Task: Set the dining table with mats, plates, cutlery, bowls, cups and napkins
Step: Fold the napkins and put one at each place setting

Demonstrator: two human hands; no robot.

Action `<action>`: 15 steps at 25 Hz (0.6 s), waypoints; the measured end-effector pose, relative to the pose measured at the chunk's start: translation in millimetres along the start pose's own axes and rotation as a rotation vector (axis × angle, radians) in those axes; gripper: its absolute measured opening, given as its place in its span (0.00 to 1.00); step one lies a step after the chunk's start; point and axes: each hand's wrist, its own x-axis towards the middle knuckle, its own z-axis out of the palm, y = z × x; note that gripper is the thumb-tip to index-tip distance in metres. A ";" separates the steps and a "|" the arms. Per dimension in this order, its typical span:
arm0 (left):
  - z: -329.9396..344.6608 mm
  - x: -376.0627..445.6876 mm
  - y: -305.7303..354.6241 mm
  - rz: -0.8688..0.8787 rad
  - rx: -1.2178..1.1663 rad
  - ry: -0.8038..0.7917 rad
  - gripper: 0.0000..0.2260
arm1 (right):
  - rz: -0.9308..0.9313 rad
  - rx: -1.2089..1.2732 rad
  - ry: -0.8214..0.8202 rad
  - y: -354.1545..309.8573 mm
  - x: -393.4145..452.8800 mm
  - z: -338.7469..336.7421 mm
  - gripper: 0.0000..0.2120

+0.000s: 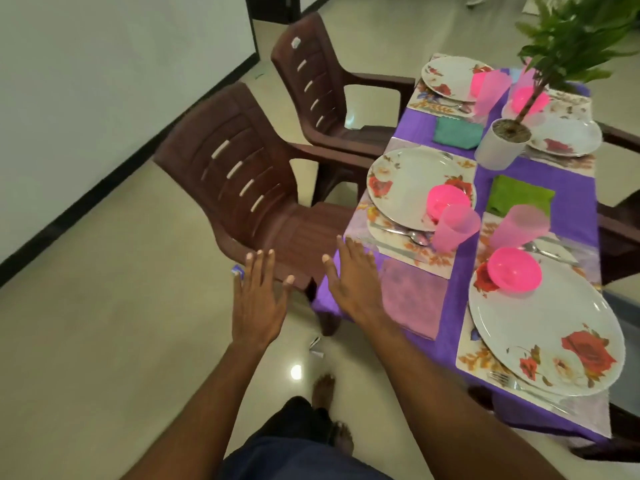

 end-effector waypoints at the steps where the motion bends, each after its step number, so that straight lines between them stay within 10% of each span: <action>1: -9.2 -6.9 -14.7 -0.042 0.000 0.013 0.31 | -0.031 0.013 -0.008 -15.9 -2.2 5.8 0.29; 15: -86.6 -40.9 -238.8 -0.388 -0.118 0.048 0.31 | -0.208 -0.036 -0.214 -217.9 -12.1 168.9 0.29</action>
